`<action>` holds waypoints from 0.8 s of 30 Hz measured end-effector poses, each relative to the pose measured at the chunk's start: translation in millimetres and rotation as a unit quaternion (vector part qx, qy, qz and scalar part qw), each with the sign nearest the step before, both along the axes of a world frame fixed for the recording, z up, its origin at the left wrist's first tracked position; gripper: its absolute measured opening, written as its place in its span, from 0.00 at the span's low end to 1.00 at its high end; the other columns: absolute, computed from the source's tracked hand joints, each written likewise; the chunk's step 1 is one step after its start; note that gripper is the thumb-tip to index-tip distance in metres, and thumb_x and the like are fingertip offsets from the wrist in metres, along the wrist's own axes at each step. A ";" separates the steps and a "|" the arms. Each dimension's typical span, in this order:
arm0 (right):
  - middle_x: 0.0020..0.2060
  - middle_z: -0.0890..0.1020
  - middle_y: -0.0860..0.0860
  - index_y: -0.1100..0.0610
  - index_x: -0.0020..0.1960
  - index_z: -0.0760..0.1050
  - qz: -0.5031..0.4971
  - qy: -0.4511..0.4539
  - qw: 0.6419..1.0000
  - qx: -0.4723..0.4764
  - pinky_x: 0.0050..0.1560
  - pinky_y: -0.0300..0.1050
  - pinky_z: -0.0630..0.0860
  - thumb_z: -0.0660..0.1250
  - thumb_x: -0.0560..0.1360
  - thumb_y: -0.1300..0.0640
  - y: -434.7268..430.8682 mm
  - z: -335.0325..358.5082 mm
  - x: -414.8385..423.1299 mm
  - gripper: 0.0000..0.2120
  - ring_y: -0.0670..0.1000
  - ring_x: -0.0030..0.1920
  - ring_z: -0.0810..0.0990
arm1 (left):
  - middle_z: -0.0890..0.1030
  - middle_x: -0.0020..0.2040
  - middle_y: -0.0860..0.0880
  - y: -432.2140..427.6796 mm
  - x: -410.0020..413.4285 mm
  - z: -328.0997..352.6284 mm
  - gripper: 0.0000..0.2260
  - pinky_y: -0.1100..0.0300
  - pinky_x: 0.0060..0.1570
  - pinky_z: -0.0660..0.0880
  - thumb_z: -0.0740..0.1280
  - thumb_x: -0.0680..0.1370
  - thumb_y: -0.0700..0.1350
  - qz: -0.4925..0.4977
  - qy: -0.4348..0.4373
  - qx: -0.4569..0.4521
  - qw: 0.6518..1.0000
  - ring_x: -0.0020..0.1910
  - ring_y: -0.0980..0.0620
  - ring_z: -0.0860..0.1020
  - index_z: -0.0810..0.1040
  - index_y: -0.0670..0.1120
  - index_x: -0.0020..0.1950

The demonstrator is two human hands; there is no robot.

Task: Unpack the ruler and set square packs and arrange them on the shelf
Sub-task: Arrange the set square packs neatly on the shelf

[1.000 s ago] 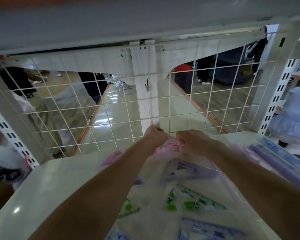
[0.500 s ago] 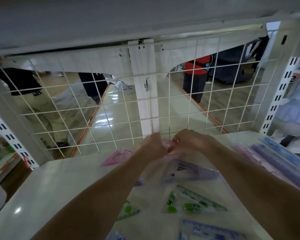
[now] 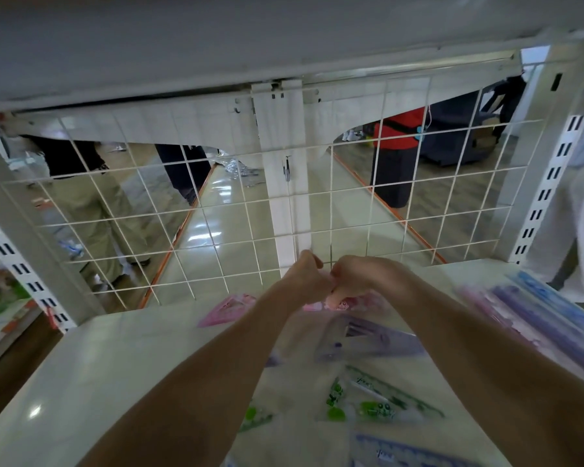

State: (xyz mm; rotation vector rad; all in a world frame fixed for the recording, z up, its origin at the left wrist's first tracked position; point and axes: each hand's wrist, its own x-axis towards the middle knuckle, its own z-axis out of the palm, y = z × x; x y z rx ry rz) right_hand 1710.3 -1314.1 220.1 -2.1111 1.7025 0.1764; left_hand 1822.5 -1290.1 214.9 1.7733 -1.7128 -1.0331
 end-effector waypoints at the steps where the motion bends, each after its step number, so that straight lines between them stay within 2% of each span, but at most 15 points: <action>1: 0.33 0.81 0.51 0.57 0.42 0.80 0.002 -0.012 1.000 -0.003 0.35 0.41 0.72 0.72 0.65 0.51 0.6 -0.6 -1.0 0.11 0.52 0.33 0.79 | 0.72 0.43 0.48 -0.3 0.2 0.5 0.17 0.64 0.29 0.67 0.67 0.74 0.37 0.000 0.009 -0.002 1.000 0.35 0.54 0.71 0.66 0.44 0.60; 4: 0.47 0.81 0.51 0.55 0.56 0.73 -0.002 -0.083 0.996 -0.023 0.41 0.44 0.77 0.74 0.67 0.54 6.2 -3.4 -8.2 0.20 0.52 0.43 0.81 | 0.74 0.50 0.46 1.7 5.1 -0.8 0.21 0.65 0.32 0.70 0.68 0.73 0.33 0.012 0.052 -0.021 0.998 0.39 0.54 0.72 0.65 0.43 0.63; 5: 0.47 0.80 0.50 0.52 0.55 0.70 -0.002 -0.127 0.991 -0.038 0.42 0.45 0.77 0.73 0.68 0.56 8.8 -5.5 -11.1 0.18 0.52 0.44 0.79 | 0.74 0.51 0.45 3.1 7.4 -2.4 0.22 0.65 0.33 0.71 0.68 0.73 0.33 0.017 0.063 -0.032 0.997 0.39 0.55 0.72 0.66 0.44 0.63; 7: 0.41 0.78 0.48 0.50 0.44 0.69 0.011 -0.188 0.977 -0.100 0.39 0.44 0.74 0.69 0.72 0.55 12.9 -11.8 -13.6 0.08 0.51 0.42 0.78 | 0.74 0.47 0.45 5.6 12.7 -6.3 0.20 0.65 0.32 0.72 0.67 0.74 0.34 0.020 0.066 -0.085 0.994 0.38 0.54 0.73 0.67 0.45 0.62; 9: 0.38 0.77 0.47 0.48 0.39 0.69 0.018 -0.219 0.960 -0.172 0.37 0.41 0.71 0.65 0.75 0.55 16.1 -19.3 -12.3 0.08 0.51 0.40 0.77 | 0.75 0.42 0.48 9.2 17.1 -7.7 0.13 0.68 0.30 0.71 0.66 0.75 0.36 0.013 0.033 -0.150 0.988 0.36 0.54 0.73 0.70 0.46 0.57; 10: 0.39 0.78 0.48 0.49 0.41 0.70 0.023 -0.217 0.958 -0.185 0.37 0.41 0.71 0.64 0.76 0.56 17.1 -20.3 -12.9 0.06 0.51 0.40 0.77 | 0.76 0.41 0.48 10.3 18.7 -8.9 0.09 0.67 0.32 0.73 0.65 0.76 0.37 0.002 -0.006 -0.171 0.985 0.37 0.53 0.75 0.73 0.46 0.54; 12: 0.37 0.76 0.46 0.49 0.40 0.71 0.041 -0.179 0.967 -0.179 0.39 0.43 0.70 0.62 0.76 0.57 19.4 -20.3 -17.8 0.07 0.51 0.41 0.76 | 0.80 0.41 0.46 11.0 22.5 -14.1 0.03 0.58 0.39 0.75 0.65 0.76 0.40 -0.020 -0.084 -0.182 0.980 0.41 0.47 0.78 0.78 0.44 0.45; 14: 0.37 0.76 0.47 0.49 0.38 0.71 0.051 -0.117 0.974 -0.188 0.40 0.44 0.68 0.61 0.78 0.55 20.2 -18.7 -26.4 0.10 0.52 0.41 0.75 | 0.80 0.39 0.44 12.0 24.0 -17.1 0.07 0.57 0.38 0.71 0.64 0.76 0.43 -0.023 -0.116 -0.178 0.977 0.39 0.45 0.77 0.77 0.43 0.39; 16: 0.40 0.77 0.49 0.52 0.43 0.76 0.051 -0.071 0.972 -0.216 0.41 0.44 0.67 0.59 0.79 0.51 21.9 -19.3 -31.0 0.10 0.52 0.42 0.74 | 0.78 0.39 0.44 13.4 21.6 -19.2 0.08 0.59 0.36 0.67 0.62 0.78 0.44 -0.017 -0.139 -0.178 0.974 0.39 0.46 0.74 0.77 0.44 0.41; 19: 0.45 0.80 0.52 0.55 0.49 0.77 0.055 -0.043 0.967 -0.243 0.44 0.44 0.68 0.57 0.81 0.51 23.7 -22.9 -30.2 0.12 0.54 0.46 0.76 | 0.76 0.41 0.48 17.2 15.9 -20.6 0.09 0.59 0.39 0.67 0.59 0.80 0.45 0.000 -0.172 -0.201 0.964 0.41 0.47 0.74 0.78 0.45 0.47; 22: 0.43 0.79 0.52 0.54 0.46 0.76 0.063 -0.072 0.963 -0.251 0.42 0.43 0.65 0.57 0.81 0.52 28.0 -16.5 -33.8 0.11 0.53 0.44 0.74 | 0.74 0.40 0.49 19.7 16.6 -21.2 0.10 0.61 0.33 0.65 0.58 0.81 0.45 -0.002 -0.185 -0.238 0.954 0.38 0.49 0.73 0.73 0.46 0.41; 24: 0.41 0.76 0.49 0.51 0.45 0.75 0.073 -0.079 0.959 -0.263 0.42 0.43 0.63 0.57 0.81 0.52 30.9 -14.4 -35.4 0.10 0.53 0.44 0.74 | 0.75 0.42 0.47 18.1 16.5 -19.8 0.10 0.63 0.32 0.64 0.57 0.81 0.45 -0.008 -0.208 -0.240 0.948 0.37 0.51 0.72 0.72 0.46 0.41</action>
